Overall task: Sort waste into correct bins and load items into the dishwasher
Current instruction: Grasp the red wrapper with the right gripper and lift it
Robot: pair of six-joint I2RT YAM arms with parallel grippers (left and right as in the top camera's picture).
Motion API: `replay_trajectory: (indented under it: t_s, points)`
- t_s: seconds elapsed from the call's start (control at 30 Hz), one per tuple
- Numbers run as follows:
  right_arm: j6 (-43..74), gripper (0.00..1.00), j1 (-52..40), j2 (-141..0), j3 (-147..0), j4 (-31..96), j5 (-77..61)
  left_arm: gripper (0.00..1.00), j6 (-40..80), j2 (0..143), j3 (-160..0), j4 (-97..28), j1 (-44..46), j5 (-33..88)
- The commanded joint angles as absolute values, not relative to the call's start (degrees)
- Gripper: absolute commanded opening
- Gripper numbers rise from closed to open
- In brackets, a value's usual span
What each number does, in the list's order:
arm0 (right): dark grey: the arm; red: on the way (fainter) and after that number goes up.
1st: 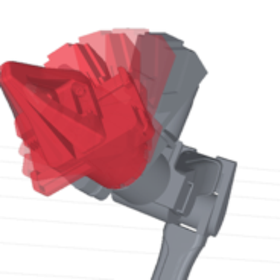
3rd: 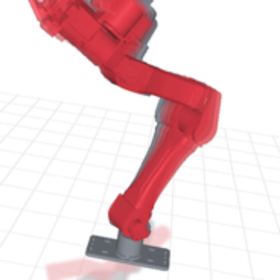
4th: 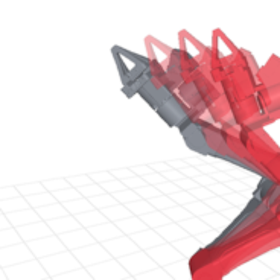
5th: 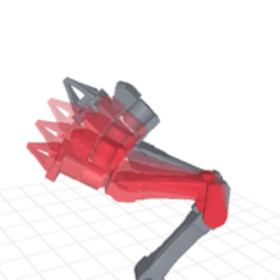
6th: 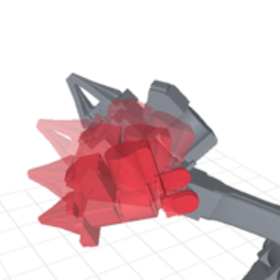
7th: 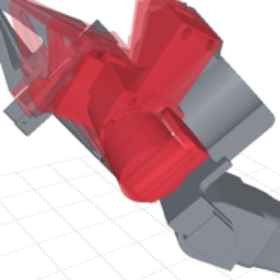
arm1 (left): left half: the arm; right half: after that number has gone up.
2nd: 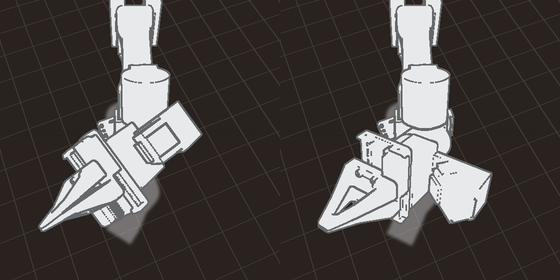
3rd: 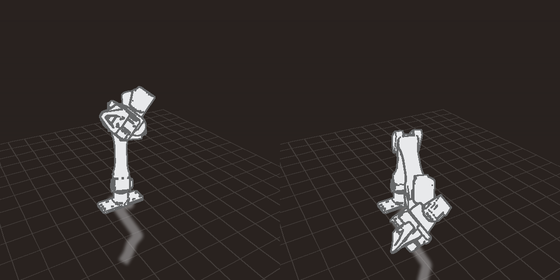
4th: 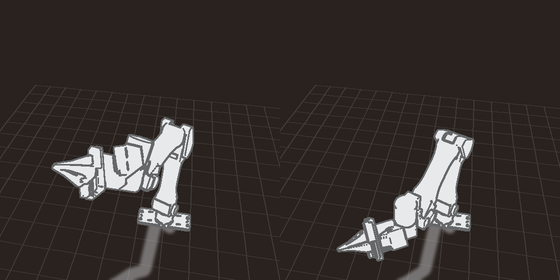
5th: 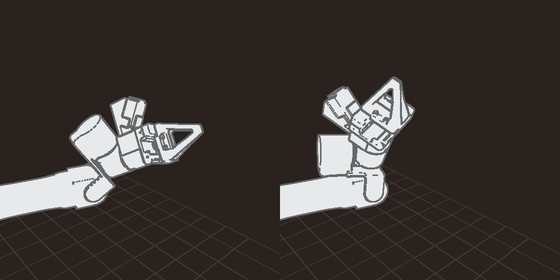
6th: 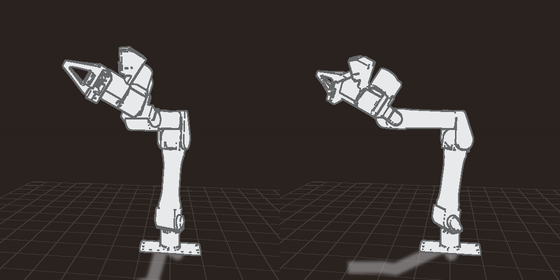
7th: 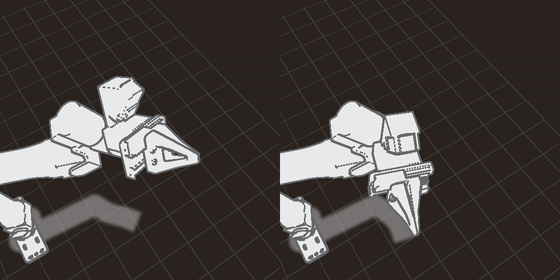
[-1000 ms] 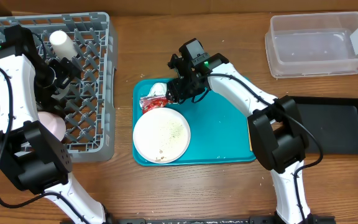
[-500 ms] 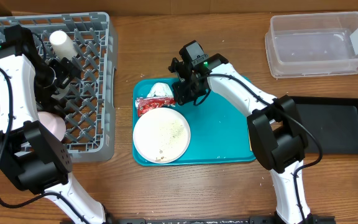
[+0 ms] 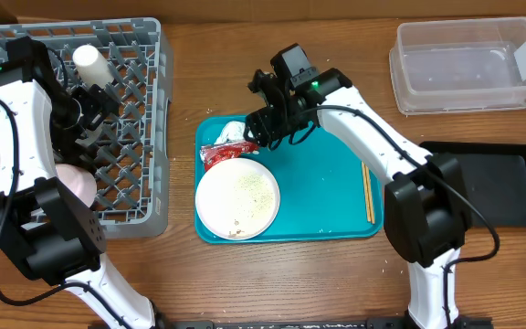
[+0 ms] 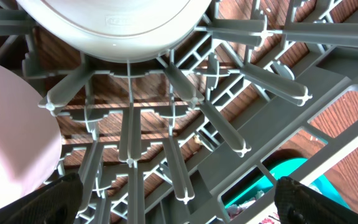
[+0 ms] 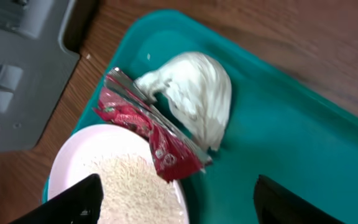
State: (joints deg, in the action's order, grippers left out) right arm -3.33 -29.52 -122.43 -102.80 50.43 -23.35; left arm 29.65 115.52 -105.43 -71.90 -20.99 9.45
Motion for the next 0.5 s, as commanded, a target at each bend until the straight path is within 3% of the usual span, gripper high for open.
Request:
replay_trajectory:
  t_s: [0.0,0.3,0.47]
  points:
    - [-6.50,0.82,-30.46,-122.37,-101.60,47.81,-24.14,1.00,28.73,116.38,-105.91,-71.68,-20.60,9.67]
    - [-9.06,0.85,-32.32,-124.55,-98.72,43.72,-28.82,1.00,28.73,116.38,-105.91,-71.68,-20.60,9.67]
    - [-9.06,0.85,-34.28,-125.91,-97.76,43.03,-24.77,1.00,28.73,116.38,-105.91,-71.68,-20.60,9.67]
